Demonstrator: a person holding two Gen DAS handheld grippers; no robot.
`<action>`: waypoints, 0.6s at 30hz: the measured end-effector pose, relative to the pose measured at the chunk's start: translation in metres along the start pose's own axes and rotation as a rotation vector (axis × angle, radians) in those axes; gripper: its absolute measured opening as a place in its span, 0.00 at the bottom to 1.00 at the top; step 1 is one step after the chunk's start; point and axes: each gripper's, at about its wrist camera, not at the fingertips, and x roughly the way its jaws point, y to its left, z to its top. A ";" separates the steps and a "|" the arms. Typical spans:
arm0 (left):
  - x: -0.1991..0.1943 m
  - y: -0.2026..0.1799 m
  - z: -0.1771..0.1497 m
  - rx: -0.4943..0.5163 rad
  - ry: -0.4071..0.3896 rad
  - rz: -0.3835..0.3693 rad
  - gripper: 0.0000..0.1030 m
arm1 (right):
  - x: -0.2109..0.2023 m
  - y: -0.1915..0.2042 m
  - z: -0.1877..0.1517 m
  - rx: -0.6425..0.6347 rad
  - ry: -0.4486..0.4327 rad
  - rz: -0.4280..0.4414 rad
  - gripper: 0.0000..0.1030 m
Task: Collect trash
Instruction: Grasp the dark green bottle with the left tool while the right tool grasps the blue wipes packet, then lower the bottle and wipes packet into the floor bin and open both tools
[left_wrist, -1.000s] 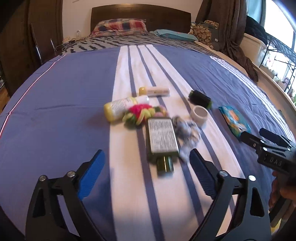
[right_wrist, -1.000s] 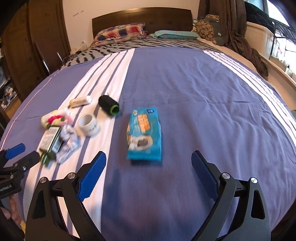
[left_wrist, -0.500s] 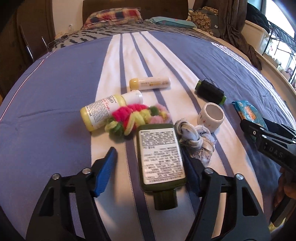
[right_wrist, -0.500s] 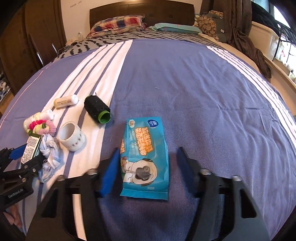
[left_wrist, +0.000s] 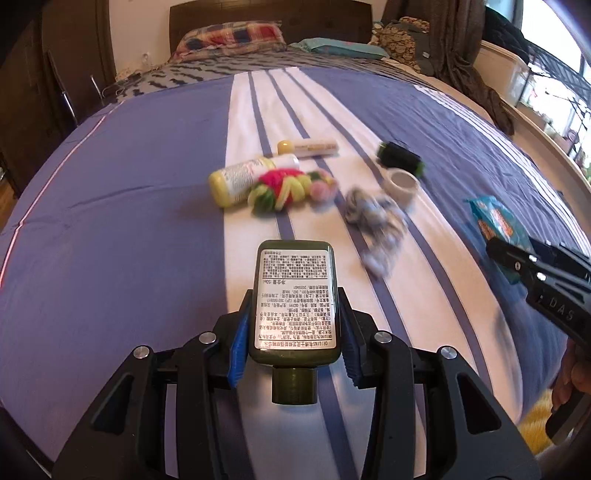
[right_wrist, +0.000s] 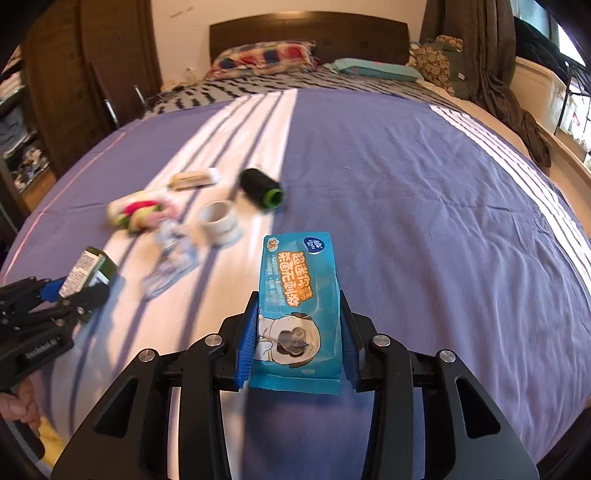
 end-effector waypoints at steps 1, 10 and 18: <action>-0.008 -0.001 -0.007 -0.004 -0.006 -0.002 0.38 | -0.009 0.004 -0.005 -0.005 -0.010 0.011 0.38; -0.081 -0.005 -0.071 -0.062 -0.089 -0.041 0.38 | -0.077 0.030 -0.050 -0.058 -0.058 0.074 0.38; -0.120 -0.018 -0.124 -0.037 -0.111 -0.052 0.38 | -0.121 0.047 -0.102 -0.078 -0.075 0.131 0.38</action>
